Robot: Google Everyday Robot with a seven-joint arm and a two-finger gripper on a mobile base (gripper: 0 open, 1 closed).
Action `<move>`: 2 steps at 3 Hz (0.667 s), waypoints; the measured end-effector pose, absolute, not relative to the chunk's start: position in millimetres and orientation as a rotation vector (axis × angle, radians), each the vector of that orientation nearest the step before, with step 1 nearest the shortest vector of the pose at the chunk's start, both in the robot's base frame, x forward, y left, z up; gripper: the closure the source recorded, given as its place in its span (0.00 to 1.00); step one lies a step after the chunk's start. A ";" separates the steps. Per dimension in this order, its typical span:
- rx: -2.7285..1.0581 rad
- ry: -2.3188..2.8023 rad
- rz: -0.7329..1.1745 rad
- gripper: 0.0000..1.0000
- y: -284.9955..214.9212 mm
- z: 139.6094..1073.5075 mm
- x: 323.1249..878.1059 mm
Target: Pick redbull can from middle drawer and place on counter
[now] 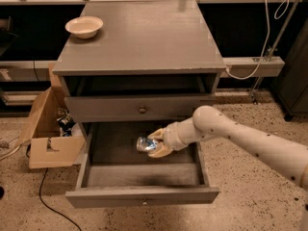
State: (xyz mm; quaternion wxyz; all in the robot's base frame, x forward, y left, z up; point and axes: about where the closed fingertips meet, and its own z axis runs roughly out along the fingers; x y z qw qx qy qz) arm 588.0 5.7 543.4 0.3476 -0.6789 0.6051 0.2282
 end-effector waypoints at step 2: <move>-1.821 1.534 0.458 1.00 -17.9 629.0 589.8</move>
Offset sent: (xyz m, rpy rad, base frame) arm 0.0003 -0.0208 0.0566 -0.0441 -0.0562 0.0043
